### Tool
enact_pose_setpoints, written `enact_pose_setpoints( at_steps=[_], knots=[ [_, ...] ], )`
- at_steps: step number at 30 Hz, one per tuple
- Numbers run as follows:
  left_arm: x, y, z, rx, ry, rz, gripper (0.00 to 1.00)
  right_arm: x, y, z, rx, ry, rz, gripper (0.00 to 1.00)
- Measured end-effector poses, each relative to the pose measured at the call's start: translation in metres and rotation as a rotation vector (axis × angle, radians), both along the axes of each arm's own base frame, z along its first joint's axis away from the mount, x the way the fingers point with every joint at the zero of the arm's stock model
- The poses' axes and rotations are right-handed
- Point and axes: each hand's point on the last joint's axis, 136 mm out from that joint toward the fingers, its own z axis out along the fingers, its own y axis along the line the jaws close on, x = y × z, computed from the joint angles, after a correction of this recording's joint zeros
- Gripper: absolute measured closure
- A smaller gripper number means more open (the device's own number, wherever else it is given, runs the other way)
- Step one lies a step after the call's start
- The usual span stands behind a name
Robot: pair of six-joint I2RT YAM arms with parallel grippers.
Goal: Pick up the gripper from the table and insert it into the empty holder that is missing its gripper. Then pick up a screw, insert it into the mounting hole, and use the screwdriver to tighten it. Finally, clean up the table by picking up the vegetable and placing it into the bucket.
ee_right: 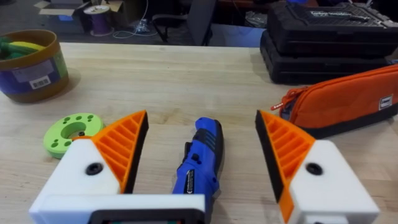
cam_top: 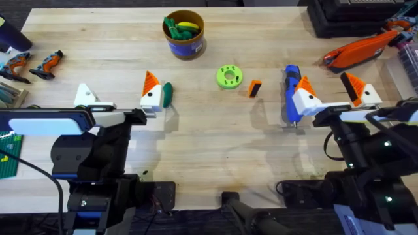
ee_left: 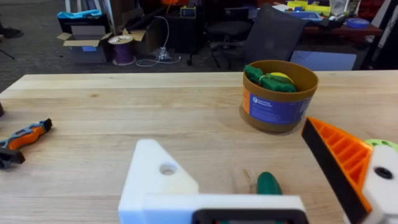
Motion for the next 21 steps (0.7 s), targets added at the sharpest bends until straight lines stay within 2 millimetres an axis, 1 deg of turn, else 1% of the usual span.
enact_pose_setpoints(
  at_steps=[15, 18, 21],
  knots=[
    [0.000, 0.000, 0.001, 0.000, -0.004, 0.000, 0.015, 0.000, 0.000, -0.001, 0.000, 0.003, 0.000, 0.010],
    [0.000, 0.000, 0.009, 0.000, -0.037, 0.000, 0.014, 0.000, 0.000, 0.000, 0.000, 0.000, 0.000, 0.011],
    [-0.001, 0.000, 0.028, 0.000, -0.112, 0.000, 0.014, 0.000, 0.000, 0.004, 0.000, -0.014, 0.000, 0.011]
  ],
)
